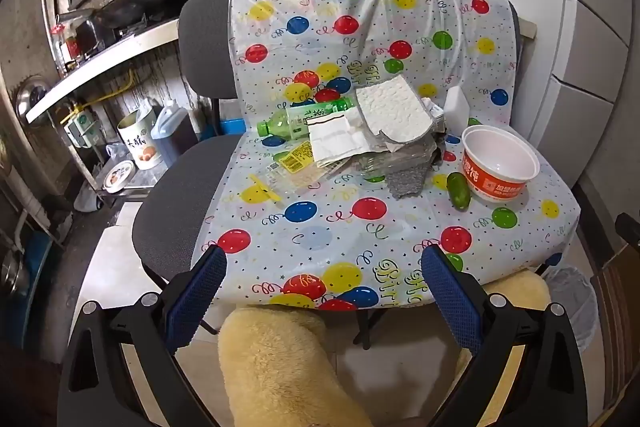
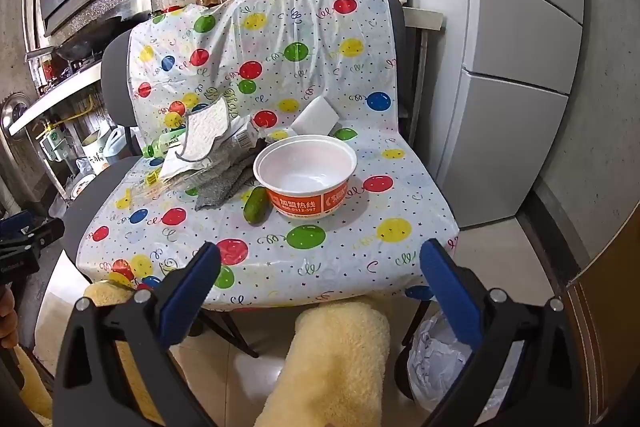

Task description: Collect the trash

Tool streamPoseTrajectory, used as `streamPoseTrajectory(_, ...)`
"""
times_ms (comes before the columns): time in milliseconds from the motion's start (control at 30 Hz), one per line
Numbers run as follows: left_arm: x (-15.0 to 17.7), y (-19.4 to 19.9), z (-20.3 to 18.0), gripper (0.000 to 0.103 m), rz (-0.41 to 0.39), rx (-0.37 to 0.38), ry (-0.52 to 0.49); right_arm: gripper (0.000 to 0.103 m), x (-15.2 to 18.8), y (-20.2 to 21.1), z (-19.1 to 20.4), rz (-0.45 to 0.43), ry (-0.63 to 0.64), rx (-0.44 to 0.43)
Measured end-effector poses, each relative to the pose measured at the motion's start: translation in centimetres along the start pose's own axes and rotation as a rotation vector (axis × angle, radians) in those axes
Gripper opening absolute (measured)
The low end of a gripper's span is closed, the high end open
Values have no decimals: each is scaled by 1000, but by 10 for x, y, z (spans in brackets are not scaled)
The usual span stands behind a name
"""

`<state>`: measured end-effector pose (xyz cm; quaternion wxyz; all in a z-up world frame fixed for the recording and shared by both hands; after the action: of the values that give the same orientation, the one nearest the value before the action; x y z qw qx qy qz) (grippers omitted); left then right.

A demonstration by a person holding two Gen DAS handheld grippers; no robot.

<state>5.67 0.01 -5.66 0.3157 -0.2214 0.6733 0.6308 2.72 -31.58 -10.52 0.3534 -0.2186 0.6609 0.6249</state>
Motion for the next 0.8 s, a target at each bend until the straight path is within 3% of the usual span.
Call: streamPoseTrajectory(800,7,-4,8,97,0,-9,5,97,1,-5,-6,7,-6,14)
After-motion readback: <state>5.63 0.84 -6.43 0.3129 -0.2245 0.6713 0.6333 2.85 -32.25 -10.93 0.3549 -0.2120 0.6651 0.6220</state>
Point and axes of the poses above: each gripper's, at about its wrist camera, not at the fingertips, and y roughly against the way its jaws point, z to its left, x to its underside, the point moved 8 cm from there along -y, roughly the way its jaws point, and after that the axes turned 6 degrees about x, right-handed, at the moved point
